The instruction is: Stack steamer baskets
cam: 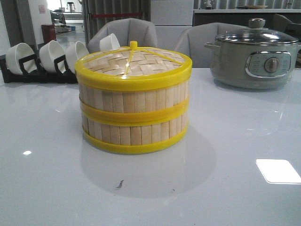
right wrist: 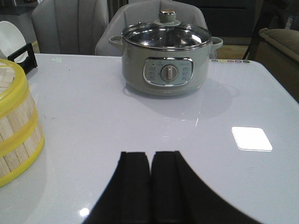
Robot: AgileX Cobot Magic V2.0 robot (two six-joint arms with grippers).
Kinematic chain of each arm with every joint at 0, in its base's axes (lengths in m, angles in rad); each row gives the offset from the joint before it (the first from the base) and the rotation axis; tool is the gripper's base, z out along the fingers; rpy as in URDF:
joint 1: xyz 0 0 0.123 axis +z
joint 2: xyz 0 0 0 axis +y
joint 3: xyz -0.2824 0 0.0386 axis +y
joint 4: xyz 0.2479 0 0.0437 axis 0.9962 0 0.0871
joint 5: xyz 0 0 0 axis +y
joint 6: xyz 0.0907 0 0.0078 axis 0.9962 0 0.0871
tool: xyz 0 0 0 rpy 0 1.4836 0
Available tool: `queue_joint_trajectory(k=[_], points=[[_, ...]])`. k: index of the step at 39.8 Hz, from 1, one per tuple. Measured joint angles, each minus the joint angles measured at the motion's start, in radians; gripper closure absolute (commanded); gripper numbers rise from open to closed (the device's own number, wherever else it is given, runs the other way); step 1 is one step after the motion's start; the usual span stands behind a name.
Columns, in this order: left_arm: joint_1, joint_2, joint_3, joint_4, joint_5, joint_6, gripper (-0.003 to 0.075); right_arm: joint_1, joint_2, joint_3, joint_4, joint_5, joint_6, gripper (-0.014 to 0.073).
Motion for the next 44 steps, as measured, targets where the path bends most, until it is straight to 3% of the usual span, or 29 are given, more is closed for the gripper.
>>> queue_joint_trajectory(k=[33,44], points=[[0.0,-0.035,0.06,-0.022,-0.07,0.004,0.0636,0.0,0.0,0.0,0.0,-0.001,0.0,0.0529],[0.025,-0.035,0.06,-0.226,-0.071,0.26,0.0636,0.0,0.0,0.0,0.0,-0.001,0.0,0.0529]])
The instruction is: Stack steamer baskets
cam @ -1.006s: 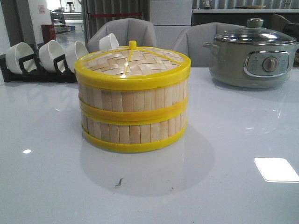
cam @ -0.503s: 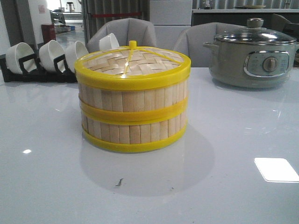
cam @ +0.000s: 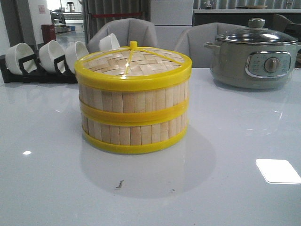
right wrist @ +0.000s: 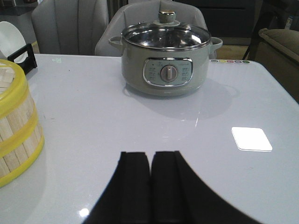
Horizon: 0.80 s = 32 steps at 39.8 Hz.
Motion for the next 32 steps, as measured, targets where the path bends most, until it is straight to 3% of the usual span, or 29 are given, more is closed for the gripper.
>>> queue_joint_trajectory(k=[32], points=[[0.005,0.0,0.0,0.043,-0.002,0.016,0.0636,0.0,0.0,0.0,0.0,0.0,0.0,0.0529]])
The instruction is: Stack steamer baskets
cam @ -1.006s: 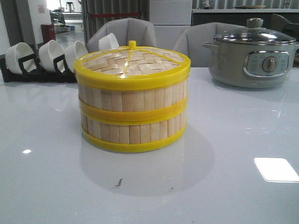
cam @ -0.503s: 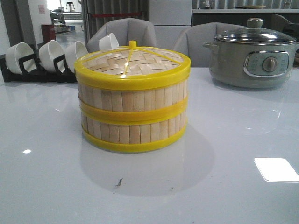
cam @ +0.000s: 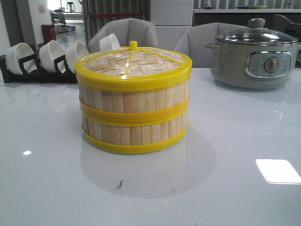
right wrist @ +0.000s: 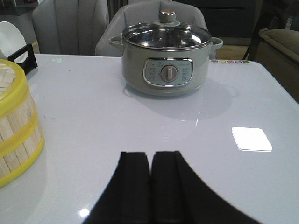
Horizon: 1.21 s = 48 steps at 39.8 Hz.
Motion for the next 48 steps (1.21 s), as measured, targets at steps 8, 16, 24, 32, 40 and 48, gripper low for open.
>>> queue_joint_trajectory(k=[8,16,24,32,40,48], points=[[0.0,0.0,0.0,0.0,0.0,0.0,0.0636,0.0,0.0,0.0,0.0,0.0,0.0,0.0529],[0.0,0.0,0.0,0.0,0.0,0.002,0.0636,0.0,0.0,0.0,0.0,0.0,0.0,0.0529],[0.0,0.0,0.0,0.0,0.0,0.002,0.0636,0.0,0.0,0.0,0.0,0.0,0.0,0.0529],[0.0,0.0,0.0,0.0,0.0,0.002,0.0636,0.0,-0.019,0.0,0.0,-0.002,0.0,0.0535],[0.0,0.0,0.0,0.0,0.0,0.002,0.0636,-0.002,-0.08,0.071,0.0,-0.038,0.0,0.0541],[0.0,0.0,0.0,0.0,0.0,0.002,0.0636,-0.002,-0.241,0.245,0.0,-0.114,0.0,0.0541]])
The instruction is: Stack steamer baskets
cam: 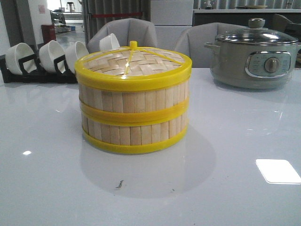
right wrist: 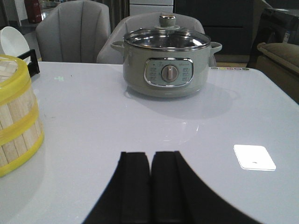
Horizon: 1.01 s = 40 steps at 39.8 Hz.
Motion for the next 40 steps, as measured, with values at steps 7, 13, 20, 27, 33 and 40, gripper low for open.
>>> queue_joint_trajectory(k=[7,13,20,27,33,40], points=[[0.0,0.0,0.0,0.0,0.0,0.0,0.0636,-0.014,-0.097,0.044,0.0,-0.014,0.0,0.0541],[0.0,0.0,0.0,0.0,0.0,0.0,0.0636,-0.02,-0.101,0.045,0.0,-0.016,0.0,0.0541],[0.0,0.0,0.0,0.0,0.0,0.0,0.0636,-0.02,-0.101,0.045,0.0,-0.014,0.0,0.0541],[0.0,0.0,0.0,0.0,0.0,0.0,0.0636,-0.02,-0.101,0.045,0.0,-0.014,0.0,0.0541],[0.0,0.0,0.0,0.0,0.0,0.002,0.0636,-0.02,-0.101,0.045,0.0,-0.014,0.0,0.0541],[0.0,0.0,0.0,0.0,0.0,0.002,0.0636,-0.02,-0.101,0.045,0.045,-0.014,-0.084,0.0541]])
